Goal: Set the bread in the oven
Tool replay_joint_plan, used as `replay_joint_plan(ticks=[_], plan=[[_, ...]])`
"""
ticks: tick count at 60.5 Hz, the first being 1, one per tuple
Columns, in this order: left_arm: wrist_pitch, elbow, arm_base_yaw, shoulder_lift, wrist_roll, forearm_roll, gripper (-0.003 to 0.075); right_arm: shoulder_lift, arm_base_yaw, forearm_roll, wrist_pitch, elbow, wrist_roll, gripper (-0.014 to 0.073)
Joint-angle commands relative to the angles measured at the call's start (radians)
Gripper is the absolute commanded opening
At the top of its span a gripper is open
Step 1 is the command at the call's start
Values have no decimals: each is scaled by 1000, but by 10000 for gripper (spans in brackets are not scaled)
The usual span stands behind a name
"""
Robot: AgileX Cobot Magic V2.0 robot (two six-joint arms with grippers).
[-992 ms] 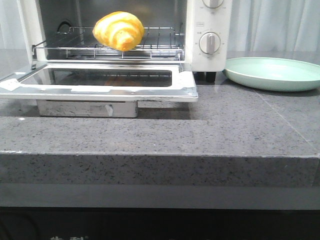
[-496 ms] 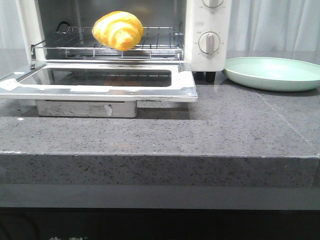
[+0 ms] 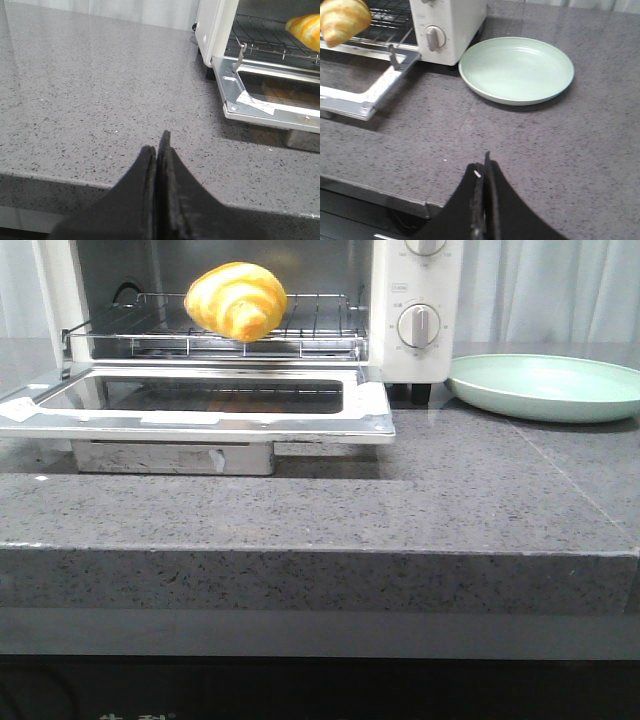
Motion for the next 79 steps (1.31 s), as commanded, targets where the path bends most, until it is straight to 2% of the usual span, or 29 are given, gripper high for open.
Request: replay_joint_plan(ticks=[1, 10, 14, 23, 28, 33, 44, 52, 79], plan=[[-80, 8, 1, -18, -10, 0, -20, 8, -6, -32, -77, -24, -8, -68], [-80, 8, 1, -18, -10, 0, -20, 7, -6, -37, -80, -22, -9, -68], [-80, 8, 1, -18, -10, 0, -20, -2, -6, -41, -127, -3, -9, -68], [-80, 8, 1, -18, -10, 0, -20, -51, -28, -41, -391, 150, -9, -68], [-80, 8, 1, -18, -10, 0, -20, -92, -77, -41, -546, 261, -9, -68], [-80, 8, 1, -18, -10, 0, -20, -148, -136, -38, -626, 366, -9, -68], [-80, 8, 1, -18, -10, 0, -20, -259, -231, -19, -633, 518, -9, -68], [-80, 8, 1, -18, -10, 0, -20, -315, -254, 20, -639, 586, -9, -68], [-80, 8, 1, -18, -10, 0, -20, -314, -254, 49, -606, 584, -7, -68]])
